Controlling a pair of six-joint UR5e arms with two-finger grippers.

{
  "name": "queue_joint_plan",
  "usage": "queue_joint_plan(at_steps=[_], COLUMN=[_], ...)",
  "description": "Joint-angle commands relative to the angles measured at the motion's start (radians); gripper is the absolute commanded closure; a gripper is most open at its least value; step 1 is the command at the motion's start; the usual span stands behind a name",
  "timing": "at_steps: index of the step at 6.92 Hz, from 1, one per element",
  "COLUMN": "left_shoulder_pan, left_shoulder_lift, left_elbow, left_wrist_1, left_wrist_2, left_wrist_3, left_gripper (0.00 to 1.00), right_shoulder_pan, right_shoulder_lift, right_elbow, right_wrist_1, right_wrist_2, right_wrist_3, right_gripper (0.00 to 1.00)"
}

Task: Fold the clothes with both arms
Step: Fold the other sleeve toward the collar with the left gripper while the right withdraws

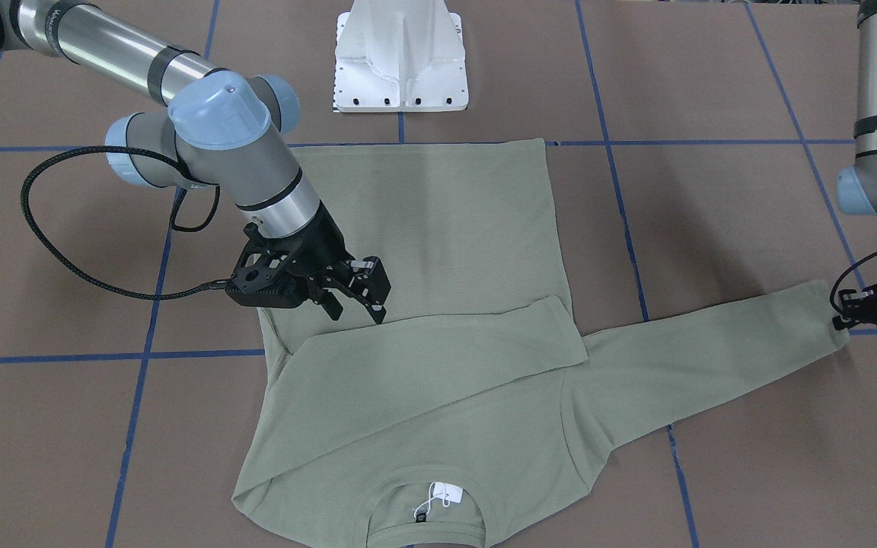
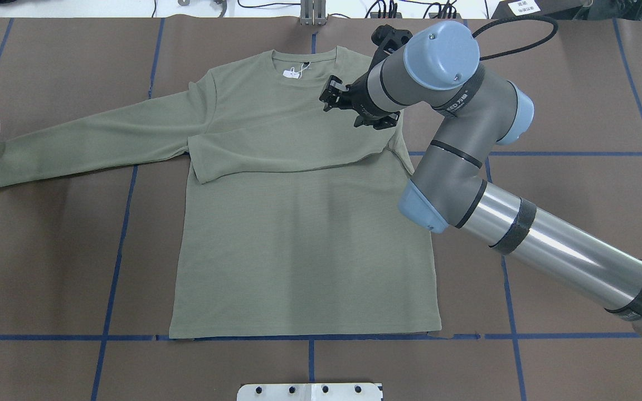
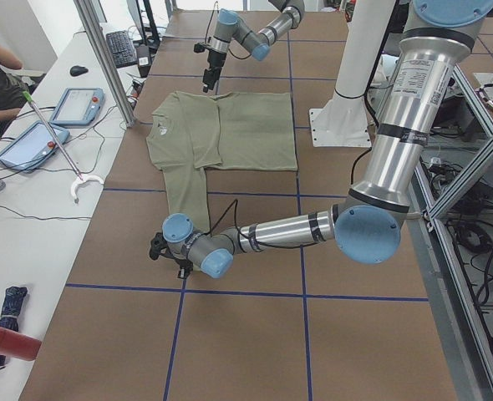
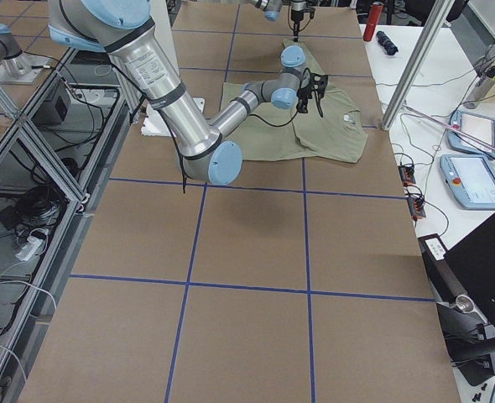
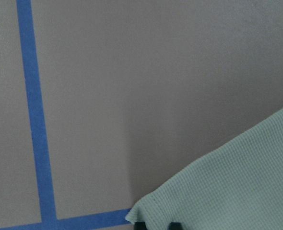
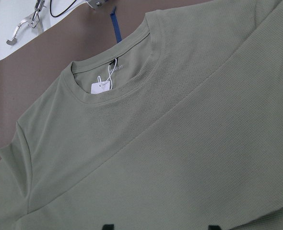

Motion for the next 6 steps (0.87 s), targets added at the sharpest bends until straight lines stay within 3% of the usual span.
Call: queue_joint_plan(at_steps=[1,2,4,6], left_shoulder_pan=[-0.004,-0.007,0.0,0.122], left_shoulder_lift=[-0.019,-0.023,-0.09,-0.285], left_elbow=[-0.109,-0.22,-0.403,-0.464], left_wrist_1=[0.106,0.175,0.177,0.171], left_wrist_2=[-0.121,-0.169,-0.224,-0.24], left_wrist_3=[-0.002,-0.048,-0.424,-0.792], left_gripper=[1.0,1.0,1.0,1.0], right_shoulder_pan=[0.026,0.078,0.204,0.299], right_shoulder_lift=[-0.011,-0.079,-0.213,-0.34], right_elbow=[0.005,0.049,0.115,0.154], right_wrist_1=[-0.001,0.0,0.002,0.011], right_wrist_2=[0.024,0.094,0.216,0.241], right_wrist_3=[0.0,-0.011,-0.212,-0.351], right_gripper=[0.26,0.0,0.0,0.0])
